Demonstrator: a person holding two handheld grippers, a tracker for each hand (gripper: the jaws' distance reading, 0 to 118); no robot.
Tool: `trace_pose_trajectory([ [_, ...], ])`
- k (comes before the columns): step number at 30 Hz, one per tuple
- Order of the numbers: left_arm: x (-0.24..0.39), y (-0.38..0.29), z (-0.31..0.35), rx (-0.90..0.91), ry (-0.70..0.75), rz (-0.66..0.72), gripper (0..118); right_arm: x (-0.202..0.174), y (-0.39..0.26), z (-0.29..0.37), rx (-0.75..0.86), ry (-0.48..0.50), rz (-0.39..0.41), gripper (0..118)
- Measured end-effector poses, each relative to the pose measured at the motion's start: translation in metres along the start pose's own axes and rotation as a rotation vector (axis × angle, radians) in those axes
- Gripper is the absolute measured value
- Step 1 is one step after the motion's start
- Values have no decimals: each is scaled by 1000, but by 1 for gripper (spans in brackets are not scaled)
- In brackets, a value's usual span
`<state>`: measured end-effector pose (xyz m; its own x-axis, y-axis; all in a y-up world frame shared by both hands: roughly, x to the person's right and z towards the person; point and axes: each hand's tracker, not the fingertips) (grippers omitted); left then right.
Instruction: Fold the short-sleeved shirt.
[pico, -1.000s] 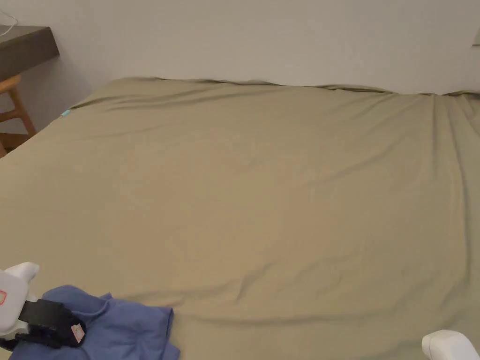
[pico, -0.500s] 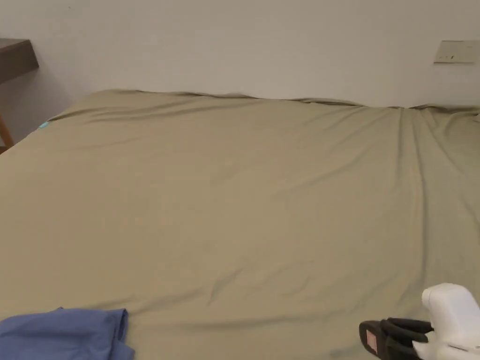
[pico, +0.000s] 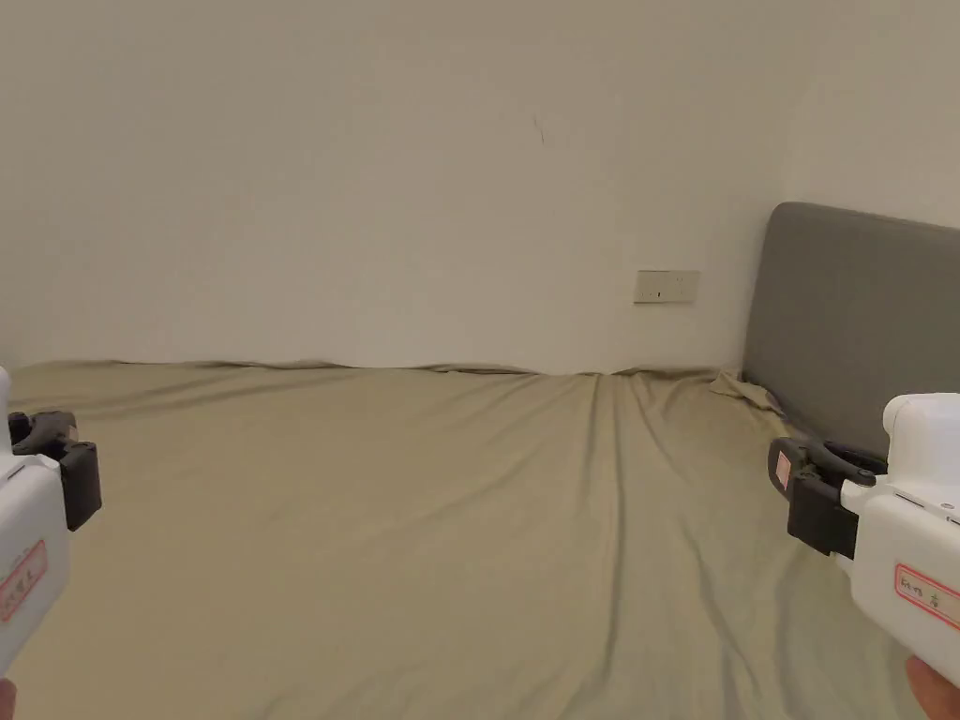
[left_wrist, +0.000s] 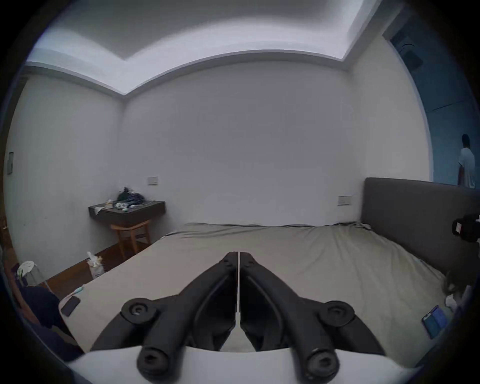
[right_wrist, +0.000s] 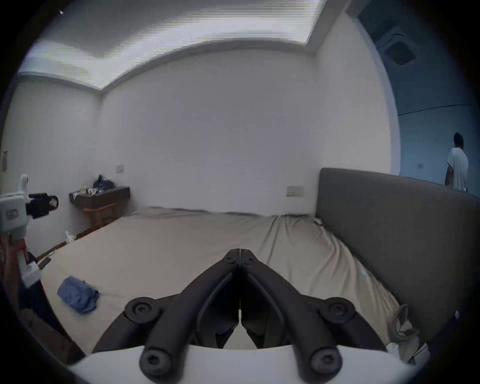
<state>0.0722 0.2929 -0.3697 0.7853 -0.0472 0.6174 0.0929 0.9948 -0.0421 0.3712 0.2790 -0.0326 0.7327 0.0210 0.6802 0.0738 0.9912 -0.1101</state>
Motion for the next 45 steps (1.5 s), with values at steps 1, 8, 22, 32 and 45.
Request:
trace_pose_trajectory([
  [1,9,3,0,-9,-6,2,1,1,2,2,15,-22,14,2],
  [8,48,15,13,32,22,-63,33,12,14,10,70,-32,16,3],
  [22,49,22,30,69,26,-70,106,8,14,6,83,-133,60,118],
  [32,43,21,27,38,15,-50,106,9,16,5,90,-170,50,118],
  [45,39,19,26,35,44,-76,106,1,14,2,78,-157,89,118],
])
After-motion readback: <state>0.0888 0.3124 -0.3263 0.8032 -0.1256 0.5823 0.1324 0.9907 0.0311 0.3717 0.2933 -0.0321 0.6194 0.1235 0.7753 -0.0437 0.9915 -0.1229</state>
